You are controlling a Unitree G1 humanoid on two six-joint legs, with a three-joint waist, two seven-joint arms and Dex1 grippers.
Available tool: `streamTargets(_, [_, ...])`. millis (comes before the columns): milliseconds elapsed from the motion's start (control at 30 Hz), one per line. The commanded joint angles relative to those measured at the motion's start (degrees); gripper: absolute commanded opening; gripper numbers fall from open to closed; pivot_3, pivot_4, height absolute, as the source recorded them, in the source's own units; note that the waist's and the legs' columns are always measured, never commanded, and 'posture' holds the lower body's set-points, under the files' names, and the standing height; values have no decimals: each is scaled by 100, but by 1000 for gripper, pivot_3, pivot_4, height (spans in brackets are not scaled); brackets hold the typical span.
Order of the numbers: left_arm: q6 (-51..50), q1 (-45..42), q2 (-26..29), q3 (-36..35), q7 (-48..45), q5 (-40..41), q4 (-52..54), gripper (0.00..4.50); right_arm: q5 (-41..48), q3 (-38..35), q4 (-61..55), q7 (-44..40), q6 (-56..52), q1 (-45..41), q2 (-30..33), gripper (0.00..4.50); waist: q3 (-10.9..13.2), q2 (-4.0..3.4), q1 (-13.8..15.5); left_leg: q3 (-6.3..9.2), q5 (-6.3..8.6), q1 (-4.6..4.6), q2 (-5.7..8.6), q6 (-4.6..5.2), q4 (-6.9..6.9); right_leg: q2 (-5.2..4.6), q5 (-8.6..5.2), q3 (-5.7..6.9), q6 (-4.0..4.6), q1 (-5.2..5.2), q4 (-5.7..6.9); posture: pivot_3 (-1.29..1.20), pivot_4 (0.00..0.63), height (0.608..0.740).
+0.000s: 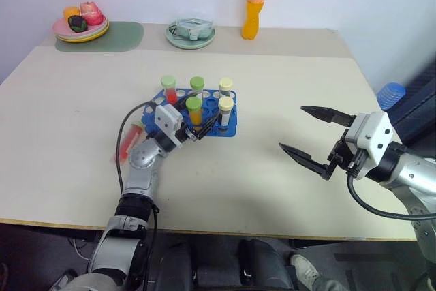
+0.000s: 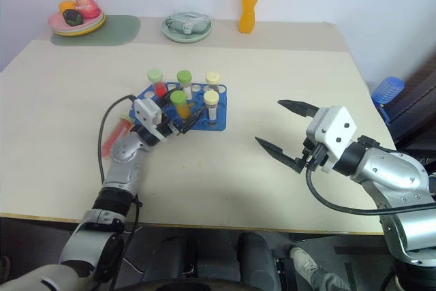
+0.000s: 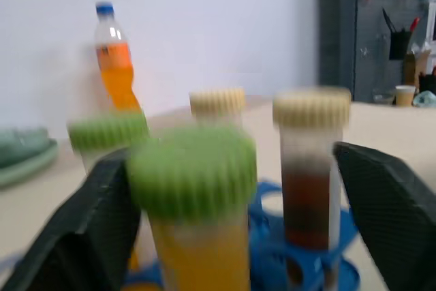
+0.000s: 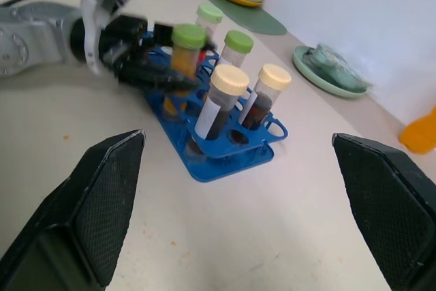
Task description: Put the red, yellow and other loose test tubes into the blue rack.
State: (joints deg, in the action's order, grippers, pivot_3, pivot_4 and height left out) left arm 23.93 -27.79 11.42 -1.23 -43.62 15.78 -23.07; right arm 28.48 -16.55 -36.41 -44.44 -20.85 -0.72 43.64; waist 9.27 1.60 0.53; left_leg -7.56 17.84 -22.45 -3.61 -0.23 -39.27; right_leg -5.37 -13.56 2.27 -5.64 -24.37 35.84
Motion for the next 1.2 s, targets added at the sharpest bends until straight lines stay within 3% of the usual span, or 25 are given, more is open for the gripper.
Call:
streamTargets(33, [-395, 67, 206, -178, 124, 280, 948, 4379, 75, -22, -190, 76, 73, -9, -69, 4500, 0, 0, 5, 0, 0, 0, 0, 0, 0, 0, 0, 0, 0, 0, 0, 0, 150, 740])
streamTargets(133, [-1338, -57, 391, -506, 727, 582, 1558, 4379, 43, 79, -113, 64, 149, -25, -134, 4500, 0, 0, 9, 0, 0, 0, 0, 0, 0, 0, 0, 0, 0, 0, 0, 0, 150, 740])
streamTargets(233, [-3403, -230, 935, -996, 1736, 981, 2215, 4379, 10, 212, 63, 9, 259, -115, -229, 4500, 2, 3, -28, 3, -1, 0, -2, 0, 0, 2, 0, 0, 0, 0, 3, 0, 150, 740])
streamTargets(300, [-4526, -212, 1293, -1053, 2402, 697, 2604, 4379, -18, 279, 125, -18, 338, -111, -279, 4500, 2, 2, -58, 5, -1, 3, -3, 0, 1, 3, 0, 0, -1, 0, 7, 0, 150, 740])
streamTargets(333, [-5574, -177, 1702, -1051, 2563, 720, 2820, 4379, -43, 341, 201, -37, 413, -123, -322, 4500, 2, 1, -61, 4, -1, 3, -3, -1, 1, 3, -1, 0, -1, 0, 8, 0, 150, 740])
streamTargets(500, [-8666, -294, 2895, -1214, 2639, 1156, 3135, 4379, -166, 620, 475, -113, 682, -221, -478, 4500, 5, 6, -120, 4, -10, 5, -3, -17, 4, 3, -2, 0, -2, -2, 15, 0, 150, 740])
streamTargets(600, [-10400, -667, 3694, -681, 2000, 1513, 2765, 4379, -200, 742, 616, -166, 812, -301, -533, 4500, 12, 15, -115, 4, -29, 4, -3, -50, 5, 5, -3, 0, -2, -6, 19, 0, 150, 740])
streamTargets(800, [-11185, -1063, 3815, -342, 1638, 1604, 2327, 4379, -245, 779, 725, -208, 967, -289, -548, 4500, 11, 15, -107, 2, -29, 2, 1, -52, 5, 2, -4, 0, -1, -7, 17, 0, 150, 740])
streamTargets(900, [-11341, -1364, 3589, -28, 1709, 1462, 2014, 4379, -273, 768, 713, -186, 1018, -222, -550, 4500, 11, 15, -109, 3, -32, 2, 0, -57, 5, 4, -4, 0, -1, -8, 20, 0, 150, 740])
streamTargets(1200, [-10845, -2347, 3371, 1005, 1697, 693, 522, 4379, -272, 655, 465, -16, 948, 15, -534, 4500, 10, 14, -98, 3, -33, 3, 3, -58, 5, 3, -4, -1, -1, -8, 21, 0, 150, 740])
